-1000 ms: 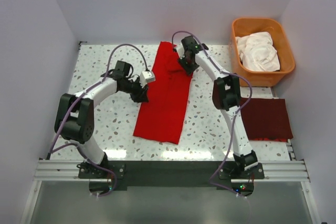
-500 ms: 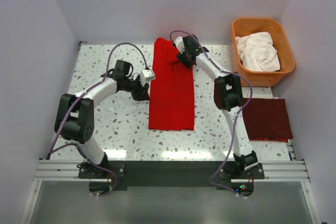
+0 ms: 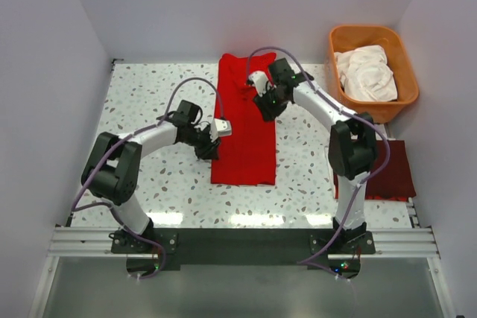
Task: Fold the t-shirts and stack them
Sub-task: Fold the tshirt
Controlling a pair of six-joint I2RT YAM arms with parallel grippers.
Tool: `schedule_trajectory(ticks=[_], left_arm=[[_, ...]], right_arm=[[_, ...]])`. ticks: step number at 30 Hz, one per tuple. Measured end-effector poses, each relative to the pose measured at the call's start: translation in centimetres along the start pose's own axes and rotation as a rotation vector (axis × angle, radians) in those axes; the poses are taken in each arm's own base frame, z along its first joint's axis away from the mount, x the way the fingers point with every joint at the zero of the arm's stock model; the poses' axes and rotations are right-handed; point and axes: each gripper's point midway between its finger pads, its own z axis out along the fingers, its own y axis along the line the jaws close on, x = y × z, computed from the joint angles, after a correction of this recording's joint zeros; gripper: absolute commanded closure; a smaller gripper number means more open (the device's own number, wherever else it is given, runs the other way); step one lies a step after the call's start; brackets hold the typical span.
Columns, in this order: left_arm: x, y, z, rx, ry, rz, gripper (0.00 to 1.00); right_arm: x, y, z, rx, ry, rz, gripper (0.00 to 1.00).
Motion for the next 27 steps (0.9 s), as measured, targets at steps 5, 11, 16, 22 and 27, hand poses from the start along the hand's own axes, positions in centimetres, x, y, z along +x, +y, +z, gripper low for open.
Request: schedule_trajectory(ticks=[5, 11, 16, 22, 27], left_arm=[[1.6, -1.5, 1.5, 0.031, 0.050, 0.001, 0.76], [2.6, -3.2, 2.2, 0.063, 0.068, 0.015, 0.79], [3.2, -4.8, 2.0, 0.091, 0.067, 0.042, 0.76], [3.3, -7.1, 0.3, 0.110, 0.064, 0.101, 0.56], [0.1, -8.8, -3.1, 0.082, -0.048, 0.342, 0.44]], right_arm=[[9.1, 5.4, 2.8, -0.186, 0.222, 0.074, 0.67], [13.7, 9.2, 2.3, -0.268, 0.299, 0.090, 0.69], [14.8, 11.2, 1.7, -0.272, 0.307, 0.024, 0.61], [15.8, 11.6, -0.4, -0.247, 0.283, -0.080, 0.43], [13.2, 11.9, -4.9, -0.204, 0.103, -0.253, 0.39]])
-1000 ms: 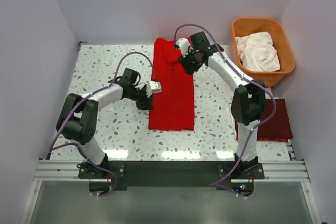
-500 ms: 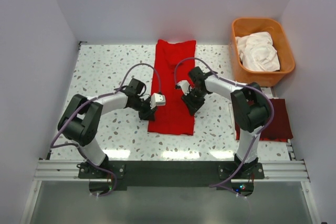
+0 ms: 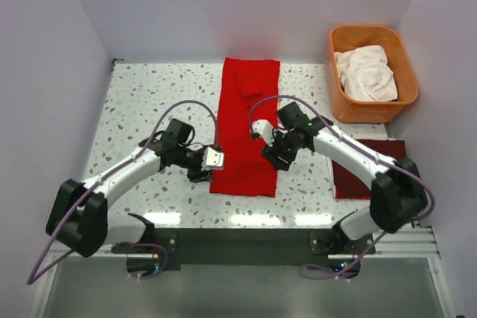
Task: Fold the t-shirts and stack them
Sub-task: Fold the tshirt
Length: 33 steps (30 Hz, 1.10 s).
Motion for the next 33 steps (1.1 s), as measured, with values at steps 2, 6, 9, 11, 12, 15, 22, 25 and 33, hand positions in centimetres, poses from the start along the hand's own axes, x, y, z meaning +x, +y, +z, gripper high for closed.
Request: schedule_trajectory(ticks=[2, 6, 9, 11, 12, 15, 22, 25, 33], left_arm=[[-0.8, -0.6, -0.7, 0.002, -0.028, 0.105, 0.43], [0.6, -2.2, -0.1, 0.065, -0.024, 0.208, 0.41], [2.4, -3.3, 0.7, 0.122, -0.002, 0.242, 0.39], [3.4, -4.0, 1.2, 0.152, 0.010, 0.268, 0.39], [3.7, -4.2, 1.4, 0.161, 0.013, 0.276, 0.39], [4.4, -4.5, 2.0, 0.180, 0.021, 0.301, 0.39], [5.3, -4.8, 2.9, 0.199, 0.044, 0.320, 0.41], [5.5, -4.8, 3.3, 0.209, 0.042, 0.310, 0.43], [5.4, -4.5, 3.8, 0.212, 0.033, 0.251, 0.54]], right_arm=[[-1.3, 1.5, -1.5, 0.019, -0.071, -0.109, 0.39], [-1.6, 5.8, -0.9, -0.013, -0.133, -0.324, 0.39], [0.7, 8.6, 1.4, -0.080, -0.083, -0.425, 0.37], [2.2, 9.5, 2.5, -0.104, -0.046, -0.462, 0.36], [2.6, 9.6, 3.0, -0.106, -0.032, -0.477, 0.36], [3.0, 9.4, 4.0, -0.093, -0.012, -0.511, 0.36], [3.5, 8.9, 5.4, -0.073, 0.013, -0.566, 0.47], [4.0, 9.0, 5.8, -0.075, 0.030, -0.582, 0.49], [3.4, 8.4, 6.2, -0.038, 0.009, -0.602, 0.75]])
